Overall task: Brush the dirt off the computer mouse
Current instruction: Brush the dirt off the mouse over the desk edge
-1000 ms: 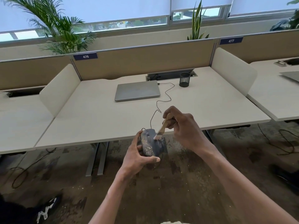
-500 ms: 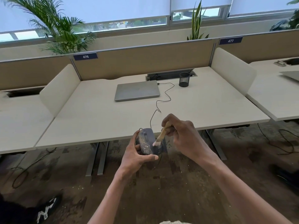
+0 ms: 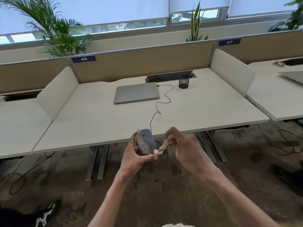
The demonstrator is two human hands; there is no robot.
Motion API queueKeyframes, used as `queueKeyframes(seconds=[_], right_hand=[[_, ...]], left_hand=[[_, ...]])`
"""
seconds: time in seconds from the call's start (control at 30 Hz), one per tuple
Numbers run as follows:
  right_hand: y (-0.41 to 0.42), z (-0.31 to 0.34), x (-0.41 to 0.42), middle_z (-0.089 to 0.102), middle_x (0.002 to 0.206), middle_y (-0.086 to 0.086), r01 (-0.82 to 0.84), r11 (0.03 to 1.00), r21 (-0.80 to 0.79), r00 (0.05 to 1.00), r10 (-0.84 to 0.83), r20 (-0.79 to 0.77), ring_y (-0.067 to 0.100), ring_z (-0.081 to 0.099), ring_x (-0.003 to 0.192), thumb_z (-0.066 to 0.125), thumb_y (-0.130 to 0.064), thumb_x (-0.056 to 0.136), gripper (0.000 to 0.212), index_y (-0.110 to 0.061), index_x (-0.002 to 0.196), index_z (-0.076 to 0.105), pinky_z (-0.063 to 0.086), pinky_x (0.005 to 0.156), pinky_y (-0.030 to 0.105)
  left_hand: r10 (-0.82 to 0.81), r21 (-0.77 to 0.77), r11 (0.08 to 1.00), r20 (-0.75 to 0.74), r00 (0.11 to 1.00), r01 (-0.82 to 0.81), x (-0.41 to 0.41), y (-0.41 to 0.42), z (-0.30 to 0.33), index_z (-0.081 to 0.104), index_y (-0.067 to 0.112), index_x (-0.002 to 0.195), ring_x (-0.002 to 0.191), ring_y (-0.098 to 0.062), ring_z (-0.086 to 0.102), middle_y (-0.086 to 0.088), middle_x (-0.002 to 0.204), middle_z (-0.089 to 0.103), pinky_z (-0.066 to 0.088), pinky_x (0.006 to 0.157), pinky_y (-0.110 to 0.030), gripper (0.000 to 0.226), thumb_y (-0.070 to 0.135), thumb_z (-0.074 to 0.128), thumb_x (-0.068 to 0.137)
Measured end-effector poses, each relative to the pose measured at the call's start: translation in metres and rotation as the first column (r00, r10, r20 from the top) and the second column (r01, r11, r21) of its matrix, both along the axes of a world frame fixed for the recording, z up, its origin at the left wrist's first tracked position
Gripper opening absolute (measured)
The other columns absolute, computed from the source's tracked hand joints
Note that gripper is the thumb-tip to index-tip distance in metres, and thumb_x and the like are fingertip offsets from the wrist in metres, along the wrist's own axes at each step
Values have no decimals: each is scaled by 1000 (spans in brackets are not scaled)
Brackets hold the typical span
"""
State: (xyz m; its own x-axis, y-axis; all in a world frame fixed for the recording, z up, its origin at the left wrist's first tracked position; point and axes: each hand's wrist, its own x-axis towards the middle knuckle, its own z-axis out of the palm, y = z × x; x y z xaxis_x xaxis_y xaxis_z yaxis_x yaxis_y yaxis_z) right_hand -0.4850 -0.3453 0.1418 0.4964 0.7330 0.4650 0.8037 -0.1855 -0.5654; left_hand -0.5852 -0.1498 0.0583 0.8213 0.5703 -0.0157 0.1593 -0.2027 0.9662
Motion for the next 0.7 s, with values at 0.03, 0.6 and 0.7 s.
queueKeyframes(seconds=[0.03, 0.6, 0.7], right_hand=[[0, 3, 3, 66, 88, -6, 15, 999, 33, 1000, -14, -16, 3, 66, 76, 59, 12, 91, 40, -23, 109, 52, 53, 67, 10], [-4, -2, 0, 70, 96, -1, 52, 991, 127, 996, -41, -84, 6, 71, 88, 58, 16, 89, 42, -19, 111, 55, 57, 77, 12], [-4, -7, -6, 71, 96, 0, 44, 989, 142, 995, -31, -90, 8, 72, 88, 58, 15, 90, 41, -18, 113, 54, 60, 78, 19]], left_hand=[[1, 6, 1000, -3, 1000, -1, 0, 0, -1, 30, 41, 156, 118, -21, 69, -6, 139, 63, 59, 101, -43, 135, 48, 101, 42], [-11, 10, 1000, 12, 1000, 11, 0, 4, -7, 31, 37, 158, 114, -11, 69, 8, 127, 64, 60, 98, -36, 136, 49, 101, 42], [-8, 8, 1000, 5, 1000, 8, 0, 3, -7, 30, 40, 158, 108, -7, 73, 8, 126, 67, 61, 86, -22, 137, 49, 103, 42]])
